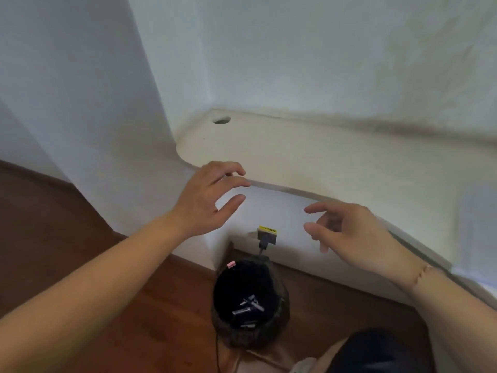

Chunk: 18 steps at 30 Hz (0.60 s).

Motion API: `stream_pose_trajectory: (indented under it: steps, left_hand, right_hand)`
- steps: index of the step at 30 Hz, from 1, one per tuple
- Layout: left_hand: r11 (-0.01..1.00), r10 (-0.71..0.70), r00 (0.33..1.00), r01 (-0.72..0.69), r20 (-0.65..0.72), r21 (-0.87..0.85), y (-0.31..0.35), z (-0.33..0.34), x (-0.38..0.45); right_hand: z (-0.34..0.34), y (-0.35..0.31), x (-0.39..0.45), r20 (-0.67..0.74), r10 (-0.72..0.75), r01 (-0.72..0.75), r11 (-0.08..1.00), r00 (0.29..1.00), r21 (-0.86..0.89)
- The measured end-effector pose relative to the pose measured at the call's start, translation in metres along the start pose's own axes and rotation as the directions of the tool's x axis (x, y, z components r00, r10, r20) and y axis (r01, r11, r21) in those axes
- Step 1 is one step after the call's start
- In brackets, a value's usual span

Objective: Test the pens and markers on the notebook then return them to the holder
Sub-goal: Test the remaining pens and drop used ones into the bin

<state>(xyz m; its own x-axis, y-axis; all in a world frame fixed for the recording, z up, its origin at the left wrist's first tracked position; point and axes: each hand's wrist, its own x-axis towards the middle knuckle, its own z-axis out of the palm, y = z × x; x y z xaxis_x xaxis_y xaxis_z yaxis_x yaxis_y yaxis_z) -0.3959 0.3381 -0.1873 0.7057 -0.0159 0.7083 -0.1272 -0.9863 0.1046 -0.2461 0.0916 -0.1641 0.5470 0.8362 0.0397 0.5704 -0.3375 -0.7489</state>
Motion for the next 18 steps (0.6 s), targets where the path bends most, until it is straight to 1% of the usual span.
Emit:
stream_pose_trajectory:
  steps: [3, 6, 8, 10, 12, 14, 16, 18]
  left_hand:
    - [0.998, 0.028, 1.000, -0.028, -0.014, -0.057, 0.012, 0.017, 0.027]
    - [0.987, 0.086, 0.995, -0.092, -0.055, -0.132, 0.034, 0.039, 0.067]
    - [0.972, 0.120, 0.987, -0.138, -0.104, -0.191, 0.054, 0.056, 0.098]
    - [0.951, 0.141, 0.977, -0.178, -0.161, -0.252, 0.076, 0.075, 0.130]
    - [0.919, 0.154, 0.966, -0.218, -0.210, -0.329, 0.101, 0.096, 0.161]
    - [0.859, 0.170, 0.958, -0.258, -0.229, -0.442, 0.130, 0.116, 0.189]
    - [0.783, 0.202, 0.960, -0.278, -0.195, -0.557, 0.161, 0.135, 0.217]
    - [0.716, 0.242, 0.965, -0.245, -0.097, -0.653, 0.194, 0.153, 0.245]
  right_hand:
    - [-0.027, -0.013, -0.022, -0.065, -0.078, 0.083, 0.994, 0.995, 0.077]
    - [-0.065, -0.023, -0.054, -0.185, -0.133, 0.167, 0.969, 0.974, 0.182]
    - [-0.094, -0.023, -0.075, -0.274, -0.117, 0.175, 0.965, 0.954, 0.196]
    - [-0.126, -0.017, -0.093, -0.386, -0.070, 0.148, 0.973, 0.920, 0.176]
    - [-0.160, -0.002, -0.110, -0.477, -0.016, 0.081, 0.990, 0.879, 0.117]
    - [-0.194, 0.024, -0.119, -0.545, 0.060, -0.046, 0.998, 0.836, 0.038]
    - [-0.230, 0.066, -0.124, -0.626, 0.149, -0.235, 0.970, 0.766, -0.055]
    - [-0.263, 0.114, -0.123, -0.700, 0.220, -0.451, 0.877, 0.679, -0.163]
